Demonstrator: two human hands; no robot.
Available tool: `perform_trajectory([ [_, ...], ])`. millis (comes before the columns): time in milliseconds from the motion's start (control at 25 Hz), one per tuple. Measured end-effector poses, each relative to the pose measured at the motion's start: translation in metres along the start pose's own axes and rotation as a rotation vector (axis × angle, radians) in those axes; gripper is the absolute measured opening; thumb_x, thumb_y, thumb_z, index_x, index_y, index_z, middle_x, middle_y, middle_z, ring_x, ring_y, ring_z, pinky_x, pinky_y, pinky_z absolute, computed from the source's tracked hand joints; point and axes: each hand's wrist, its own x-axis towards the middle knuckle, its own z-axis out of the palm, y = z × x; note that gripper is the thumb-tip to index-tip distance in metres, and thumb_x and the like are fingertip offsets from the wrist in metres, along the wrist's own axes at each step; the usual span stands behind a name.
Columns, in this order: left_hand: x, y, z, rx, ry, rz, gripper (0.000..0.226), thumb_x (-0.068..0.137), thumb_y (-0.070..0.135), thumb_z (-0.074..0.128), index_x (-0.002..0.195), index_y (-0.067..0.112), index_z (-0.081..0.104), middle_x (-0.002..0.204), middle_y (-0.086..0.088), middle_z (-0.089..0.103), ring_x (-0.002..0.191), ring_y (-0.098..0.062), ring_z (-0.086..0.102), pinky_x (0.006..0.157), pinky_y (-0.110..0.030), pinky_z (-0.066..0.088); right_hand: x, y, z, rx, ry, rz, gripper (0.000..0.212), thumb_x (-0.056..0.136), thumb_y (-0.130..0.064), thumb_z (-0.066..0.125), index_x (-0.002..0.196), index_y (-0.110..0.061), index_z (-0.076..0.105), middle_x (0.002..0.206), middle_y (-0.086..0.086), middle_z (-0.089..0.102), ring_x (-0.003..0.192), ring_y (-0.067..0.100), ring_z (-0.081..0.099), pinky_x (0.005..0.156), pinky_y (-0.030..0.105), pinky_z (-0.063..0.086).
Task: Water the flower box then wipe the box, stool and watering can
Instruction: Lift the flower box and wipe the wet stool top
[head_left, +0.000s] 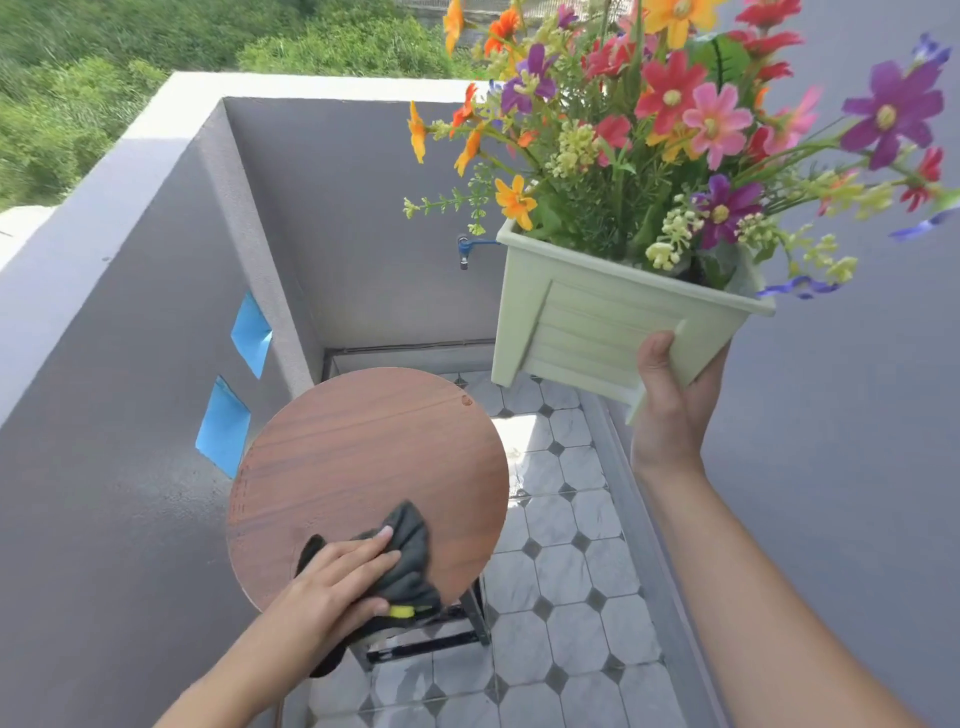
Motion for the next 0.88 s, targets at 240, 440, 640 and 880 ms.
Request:
perform_trajectory([
  [240, 0.107, -0.079, -0.028, 0.072, 0.243, -0.416, 0.044, 0.091, 0.024, 0.059, 0.127, -0.002, 0.055, 0.142, -0.022, 0.044, 0.123, -0.040, 0.045, 0.106, -0.042, 0.031, -0.003, 0.004, 0.004, -0.015, 0.005, 0.016, 0.058, 0.081, -0.029, 0.062, 0.128, -0.003, 0.039, 0.098, -0.004, 0.052, 0.085, -0.004, 0.056, 0.078, 0.011, 0.044],
  [440, 0.205, -0.045, -0.015, 0.092, 0.124, -0.280, 0.048, 0.094, 0.033, 0.053, 0.130, 0.002, 0.052, 0.145, -0.017, 0.043, 0.127, -0.034, 0.040, 0.108, -0.035, 0.025, -0.005, 0.002, 0.014, 0.009, 0.010, 0.005, 0.064, 0.082, -0.027, 0.062, 0.134, 0.000, 0.036, 0.102, 0.001, 0.051, 0.088, 0.002, 0.055, 0.081, 0.013, 0.045],
  [640, 0.164, 0.014, -0.001, 0.089, -0.126, 0.213, 0.078, 0.086, 0.069, 0.024, 0.130, 0.012, 0.055, 0.139, -0.001, 0.053, 0.132, -0.020, 0.036, 0.110, -0.028, 0.025, -0.002, -0.005, 0.023, 0.029, 0.010, -0.004, 0.070, 0.079, -0.031, 0.061, 0.136, -0.001, 0.034, 0.109, 0.007, 0.049, 0.094, 0.006, 0.054, 0.083, 0.014, 0.044],
  [880, 0.037, 0.017, 0.007, 0.171, -0.133, 0.351, 0.054, 0.090, 0.060, 0.044, 0.132, 0.027, 0.051, 0.142, 0.012, 0.048, 0.135, -0.014, 0.035, 0.110, -0.024, 0.027, -0.007, -0.010, 0.026, 0.008, 0.009, -0.005, 0.067, 0.083, -0.028, 0.061, 0.137, -0.001, 0.033, 0.110, 0.005, 0.049, 0.095, 0.005, 0.053, 0.085, 0.014, 0.043],
])
